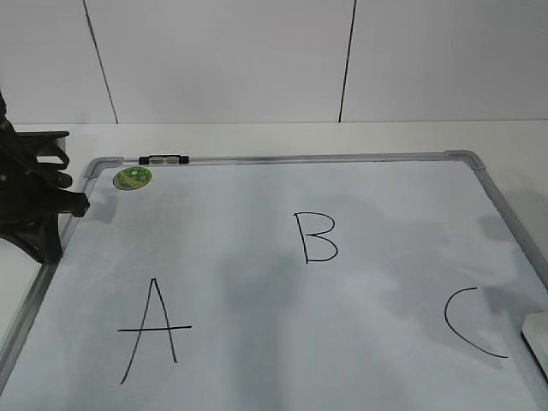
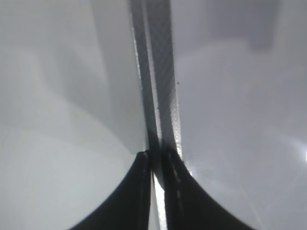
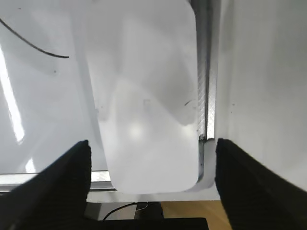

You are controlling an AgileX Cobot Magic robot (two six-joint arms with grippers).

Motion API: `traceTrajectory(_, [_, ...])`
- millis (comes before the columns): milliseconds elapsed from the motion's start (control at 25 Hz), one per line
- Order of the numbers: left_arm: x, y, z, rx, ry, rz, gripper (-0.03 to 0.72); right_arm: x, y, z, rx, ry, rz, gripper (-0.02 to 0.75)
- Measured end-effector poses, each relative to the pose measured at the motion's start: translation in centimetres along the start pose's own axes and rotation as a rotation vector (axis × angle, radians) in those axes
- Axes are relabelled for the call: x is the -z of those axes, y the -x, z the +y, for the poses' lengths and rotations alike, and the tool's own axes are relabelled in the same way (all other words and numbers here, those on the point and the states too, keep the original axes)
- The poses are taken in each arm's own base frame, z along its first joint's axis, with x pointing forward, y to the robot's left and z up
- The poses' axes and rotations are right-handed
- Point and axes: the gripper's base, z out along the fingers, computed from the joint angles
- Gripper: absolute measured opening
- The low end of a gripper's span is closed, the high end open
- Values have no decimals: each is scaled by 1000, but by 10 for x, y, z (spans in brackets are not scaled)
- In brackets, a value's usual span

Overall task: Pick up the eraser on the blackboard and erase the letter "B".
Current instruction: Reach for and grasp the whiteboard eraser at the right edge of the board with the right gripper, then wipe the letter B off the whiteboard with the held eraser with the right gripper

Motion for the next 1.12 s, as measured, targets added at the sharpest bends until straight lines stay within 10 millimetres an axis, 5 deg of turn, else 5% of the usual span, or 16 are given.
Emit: traceTrajectory(1120, [0, 0, 0, 0, 0, 1, 29, -48, 27, 1, -1, 0, 122, 635])
